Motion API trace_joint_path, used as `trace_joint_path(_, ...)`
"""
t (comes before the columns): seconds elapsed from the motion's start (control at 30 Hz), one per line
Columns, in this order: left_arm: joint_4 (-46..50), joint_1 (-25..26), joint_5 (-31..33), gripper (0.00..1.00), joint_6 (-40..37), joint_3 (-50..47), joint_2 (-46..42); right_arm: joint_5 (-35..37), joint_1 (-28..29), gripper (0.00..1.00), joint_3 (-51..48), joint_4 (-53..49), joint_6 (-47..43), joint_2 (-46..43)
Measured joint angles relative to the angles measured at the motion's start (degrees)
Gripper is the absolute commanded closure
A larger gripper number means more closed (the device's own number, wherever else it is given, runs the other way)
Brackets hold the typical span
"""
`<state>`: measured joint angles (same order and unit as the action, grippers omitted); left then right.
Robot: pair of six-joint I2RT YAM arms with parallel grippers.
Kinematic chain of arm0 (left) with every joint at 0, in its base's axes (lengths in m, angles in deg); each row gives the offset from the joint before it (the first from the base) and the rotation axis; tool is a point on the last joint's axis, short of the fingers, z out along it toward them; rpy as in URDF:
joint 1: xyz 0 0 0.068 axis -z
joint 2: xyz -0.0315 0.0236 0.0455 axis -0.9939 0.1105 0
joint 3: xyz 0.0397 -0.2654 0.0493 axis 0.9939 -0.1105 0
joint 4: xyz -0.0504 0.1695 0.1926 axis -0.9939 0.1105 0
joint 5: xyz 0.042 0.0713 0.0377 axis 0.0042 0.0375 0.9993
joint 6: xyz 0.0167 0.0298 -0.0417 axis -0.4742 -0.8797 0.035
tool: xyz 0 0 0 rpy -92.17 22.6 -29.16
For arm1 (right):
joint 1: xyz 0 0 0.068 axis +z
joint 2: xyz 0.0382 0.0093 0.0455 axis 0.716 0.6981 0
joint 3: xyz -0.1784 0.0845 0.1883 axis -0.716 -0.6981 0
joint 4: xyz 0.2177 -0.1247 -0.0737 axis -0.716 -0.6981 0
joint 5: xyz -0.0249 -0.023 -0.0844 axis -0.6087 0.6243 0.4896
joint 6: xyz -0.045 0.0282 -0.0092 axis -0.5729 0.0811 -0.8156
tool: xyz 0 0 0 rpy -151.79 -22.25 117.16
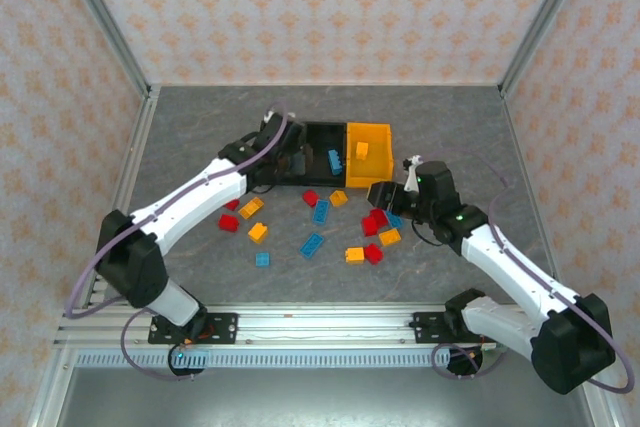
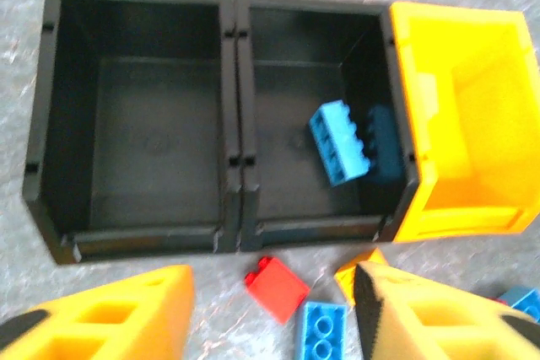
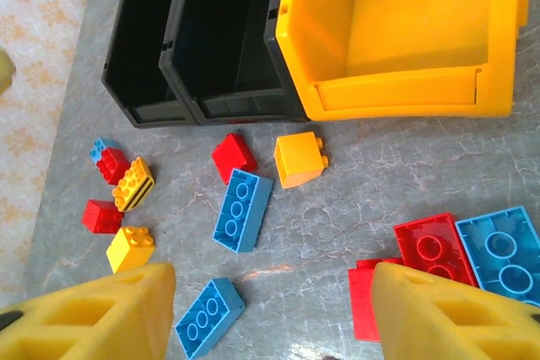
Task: Sort the legos into containers by color
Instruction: Pick up the lego from the bottom-left of the table.
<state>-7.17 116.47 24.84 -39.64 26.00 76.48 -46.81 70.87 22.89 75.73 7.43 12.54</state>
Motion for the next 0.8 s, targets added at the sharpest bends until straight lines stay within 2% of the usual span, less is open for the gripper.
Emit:
trace_joint_path(0.27, 0.68, -5.57, -0.48, 0.37, -0.63, -14.49, -9.22, 0.79, 3.21, 0.35, 2.16, -1.77, -2.62, 1.84)
trace_joint_path(0.5, 0.87, -5.66, -1.86, 0.35, -0.90, -18.38, -11.15, 2.21, 5.92, 0.35, 2.49, -1.95, -2.80, 4.74)
trace_joint_path(0.8, 0.87, -5.66, -5.92, 0.30, -0.94, -28.20, -11.15, 2.34, 7.87, 0.35, 2.49, -1.90, -2.82, 7.13)
